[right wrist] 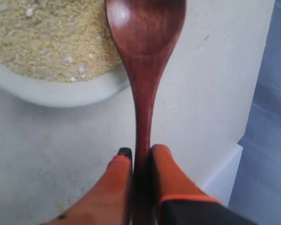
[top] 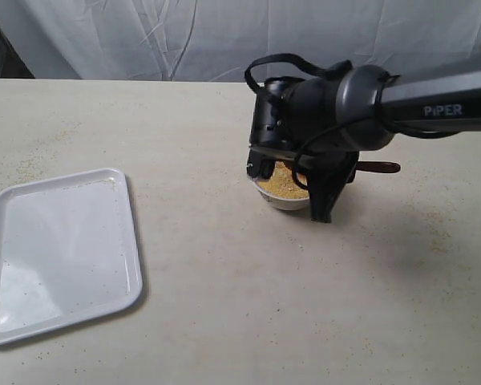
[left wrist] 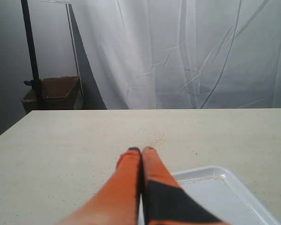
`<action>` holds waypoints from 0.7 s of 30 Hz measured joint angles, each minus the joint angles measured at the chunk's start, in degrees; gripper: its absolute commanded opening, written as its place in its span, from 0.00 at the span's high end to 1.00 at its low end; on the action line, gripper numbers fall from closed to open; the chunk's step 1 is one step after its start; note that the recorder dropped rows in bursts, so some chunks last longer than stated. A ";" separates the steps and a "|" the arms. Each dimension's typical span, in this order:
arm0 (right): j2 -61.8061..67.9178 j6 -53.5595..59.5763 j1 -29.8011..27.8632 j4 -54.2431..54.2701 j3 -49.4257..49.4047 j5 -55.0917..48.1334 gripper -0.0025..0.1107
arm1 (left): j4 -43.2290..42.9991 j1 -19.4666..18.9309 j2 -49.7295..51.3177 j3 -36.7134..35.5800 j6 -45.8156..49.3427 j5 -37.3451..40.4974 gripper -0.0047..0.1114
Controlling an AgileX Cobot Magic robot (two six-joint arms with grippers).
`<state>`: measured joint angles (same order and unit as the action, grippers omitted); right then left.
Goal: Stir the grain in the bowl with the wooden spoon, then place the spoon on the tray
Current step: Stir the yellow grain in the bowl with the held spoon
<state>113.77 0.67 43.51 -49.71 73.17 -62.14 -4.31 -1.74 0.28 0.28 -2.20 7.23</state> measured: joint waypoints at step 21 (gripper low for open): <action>3.90 -1.22 3.77 -2.13 0.00 -3.53 0.99 | 0.00 0.00 0.00 0.00 0.00 0.00 0.96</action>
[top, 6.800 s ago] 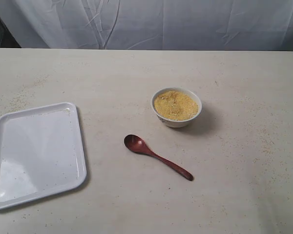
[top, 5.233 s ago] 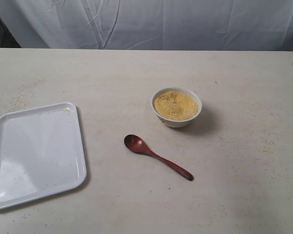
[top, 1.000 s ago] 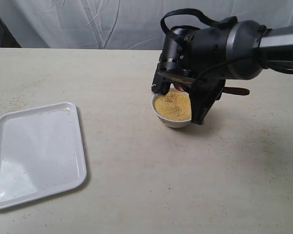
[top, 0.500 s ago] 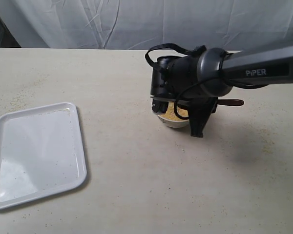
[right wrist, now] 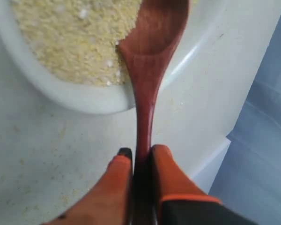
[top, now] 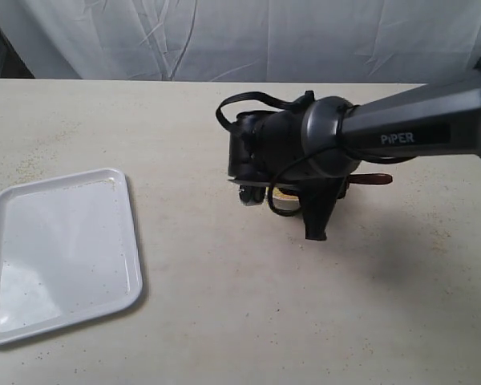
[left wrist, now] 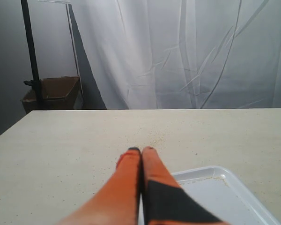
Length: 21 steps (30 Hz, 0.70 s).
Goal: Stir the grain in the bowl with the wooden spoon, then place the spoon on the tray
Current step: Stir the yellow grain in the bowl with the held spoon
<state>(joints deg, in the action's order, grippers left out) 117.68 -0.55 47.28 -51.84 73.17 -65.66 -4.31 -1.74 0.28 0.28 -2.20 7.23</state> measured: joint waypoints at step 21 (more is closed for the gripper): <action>-3.20 0.55 0.17 -7.70 0.00 -1.37 0.99 | 0.00 0.00 0.00 0.00 0.00 0.00 0.96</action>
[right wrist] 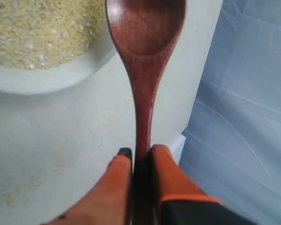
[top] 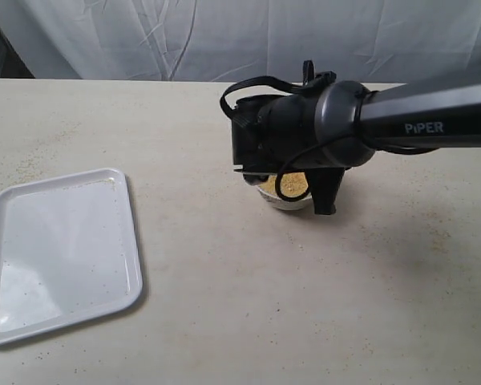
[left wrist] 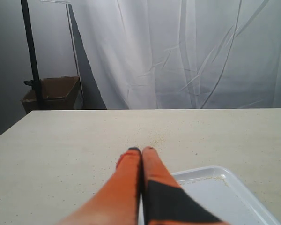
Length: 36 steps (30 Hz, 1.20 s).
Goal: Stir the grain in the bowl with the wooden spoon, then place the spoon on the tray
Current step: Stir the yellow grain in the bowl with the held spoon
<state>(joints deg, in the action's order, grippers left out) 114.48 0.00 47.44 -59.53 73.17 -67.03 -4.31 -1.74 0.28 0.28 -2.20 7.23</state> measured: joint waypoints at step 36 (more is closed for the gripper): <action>2.68 0.00 4.13 2.72 0.00 -1.54 0.99 | 0.00 0.00 0.00 0.00 0.00 0.00 0.96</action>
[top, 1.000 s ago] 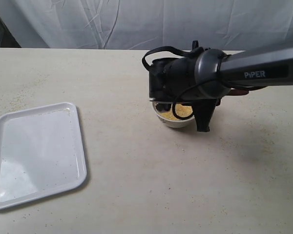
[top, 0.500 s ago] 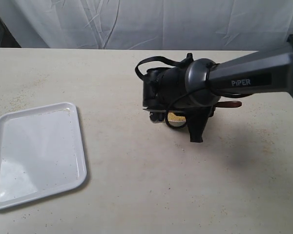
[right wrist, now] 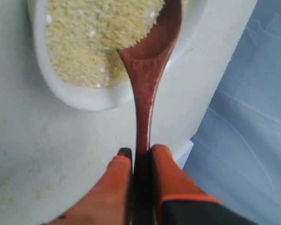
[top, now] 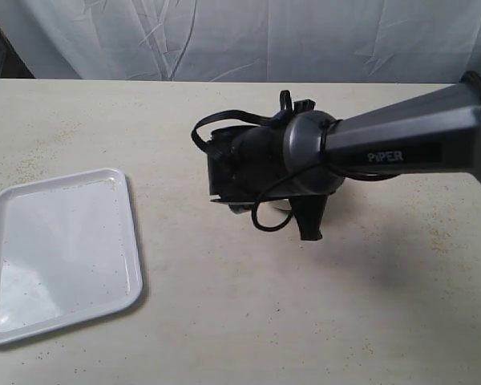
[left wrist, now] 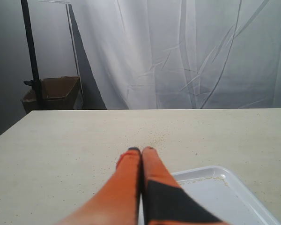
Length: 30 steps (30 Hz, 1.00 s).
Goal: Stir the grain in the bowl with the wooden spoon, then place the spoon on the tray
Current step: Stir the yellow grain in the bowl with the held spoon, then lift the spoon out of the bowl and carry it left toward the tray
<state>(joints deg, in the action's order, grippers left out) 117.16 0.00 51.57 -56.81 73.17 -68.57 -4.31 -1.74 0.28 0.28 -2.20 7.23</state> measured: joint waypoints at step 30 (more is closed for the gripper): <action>-12.97 -9.36 -0.70 10.62 2.49 6.42 0.99 | 0.00 0.00 0.00 0.00 0.00 0.00 0.96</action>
<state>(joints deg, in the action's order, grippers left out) 104.20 -9.36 50.87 -46.19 75.66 -62.14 -4.31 -1.74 0.28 0.28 -2.20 7.23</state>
